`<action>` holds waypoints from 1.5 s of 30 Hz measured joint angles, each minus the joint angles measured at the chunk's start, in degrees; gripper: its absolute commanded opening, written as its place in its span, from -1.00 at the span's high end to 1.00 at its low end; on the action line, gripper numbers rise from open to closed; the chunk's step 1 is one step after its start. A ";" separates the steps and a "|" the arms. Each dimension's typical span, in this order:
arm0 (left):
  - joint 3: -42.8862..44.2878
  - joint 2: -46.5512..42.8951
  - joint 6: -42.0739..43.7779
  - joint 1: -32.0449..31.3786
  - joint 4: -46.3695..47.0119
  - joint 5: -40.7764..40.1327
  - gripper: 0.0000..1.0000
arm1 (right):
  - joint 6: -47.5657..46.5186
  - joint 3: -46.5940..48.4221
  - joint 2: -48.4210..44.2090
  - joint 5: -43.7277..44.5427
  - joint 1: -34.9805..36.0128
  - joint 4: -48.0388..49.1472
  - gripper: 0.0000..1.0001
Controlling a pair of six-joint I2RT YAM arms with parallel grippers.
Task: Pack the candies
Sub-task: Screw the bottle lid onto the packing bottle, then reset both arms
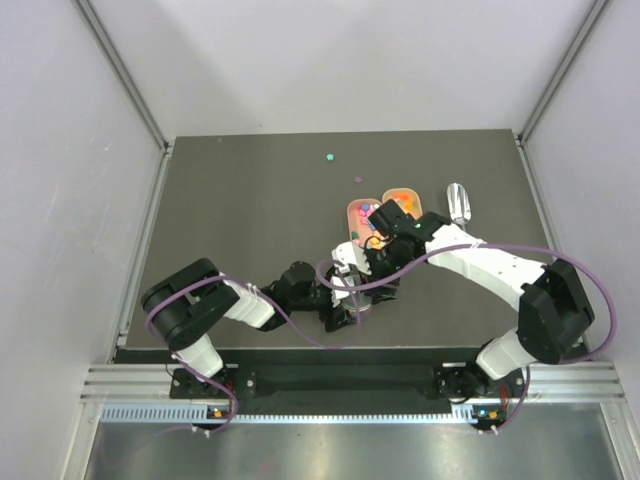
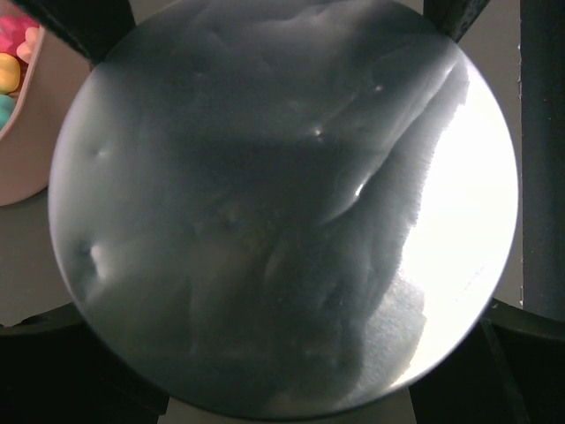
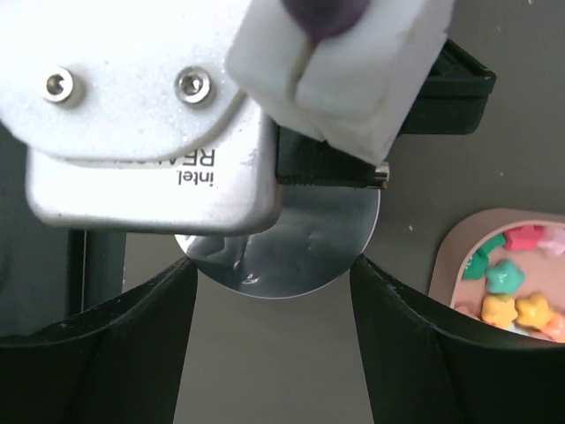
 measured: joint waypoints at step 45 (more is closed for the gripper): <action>25.33 -34.12 9.46 16.52 -61.81 -16.94 -0.97 | 19.12 -2.01 -14.05 9.53 -32.98 7.85 -0.99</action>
